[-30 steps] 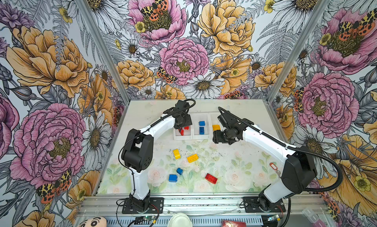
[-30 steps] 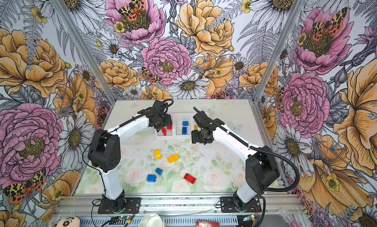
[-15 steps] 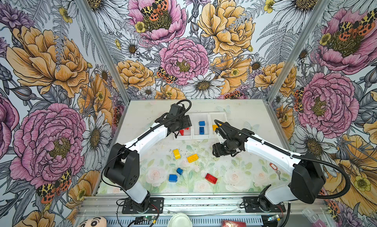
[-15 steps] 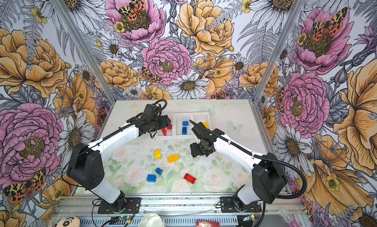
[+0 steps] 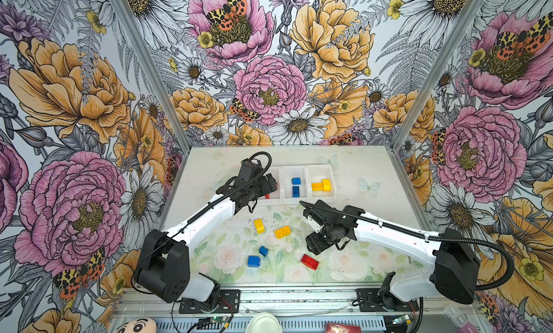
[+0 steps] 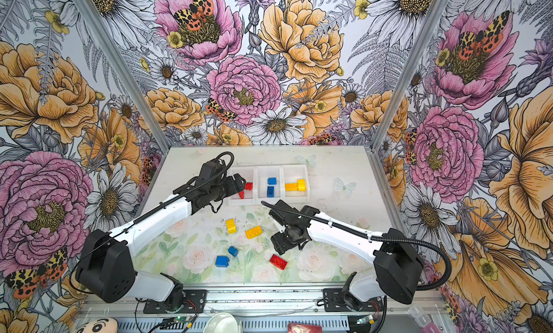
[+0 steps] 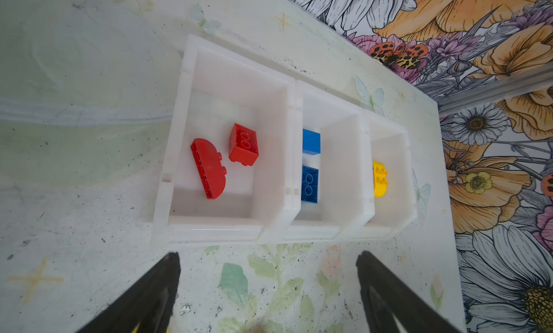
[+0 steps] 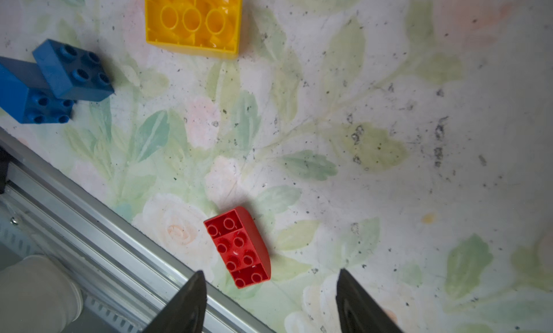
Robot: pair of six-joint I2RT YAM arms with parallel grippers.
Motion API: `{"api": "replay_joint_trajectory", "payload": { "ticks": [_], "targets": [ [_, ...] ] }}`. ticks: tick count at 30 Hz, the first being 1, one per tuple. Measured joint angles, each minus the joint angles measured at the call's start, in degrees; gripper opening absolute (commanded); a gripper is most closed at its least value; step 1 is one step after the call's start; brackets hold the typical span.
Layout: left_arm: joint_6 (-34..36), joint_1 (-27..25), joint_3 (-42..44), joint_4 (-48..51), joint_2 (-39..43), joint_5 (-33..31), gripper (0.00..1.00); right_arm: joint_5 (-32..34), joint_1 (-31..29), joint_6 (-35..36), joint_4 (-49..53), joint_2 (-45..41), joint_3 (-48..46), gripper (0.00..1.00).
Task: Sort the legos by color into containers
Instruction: 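Lower the right gripper onto the red 2x4 brick and grasp it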
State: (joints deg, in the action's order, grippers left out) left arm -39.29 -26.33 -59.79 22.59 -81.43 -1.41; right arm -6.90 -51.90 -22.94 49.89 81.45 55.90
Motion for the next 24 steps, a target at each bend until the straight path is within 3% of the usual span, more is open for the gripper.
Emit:
{"api": "replay_joint_trajectory", "payload": {
  "ticks": [11, 24],
  "targets": [
    [-1.11, 2.29, 4.46, -1.46, 5.38, 1.05, 0.98, 3.89, -8.33, 1.66, -0.02, 5.29, 0.0, 0.7],
    [-1.38, 3.48, 7.72, -1.77, 7.96, 1.31, 0.99, 5.2, -10.73, 3.56, -0.07, 11.43, 0.02, 0.63]
  ]
}}
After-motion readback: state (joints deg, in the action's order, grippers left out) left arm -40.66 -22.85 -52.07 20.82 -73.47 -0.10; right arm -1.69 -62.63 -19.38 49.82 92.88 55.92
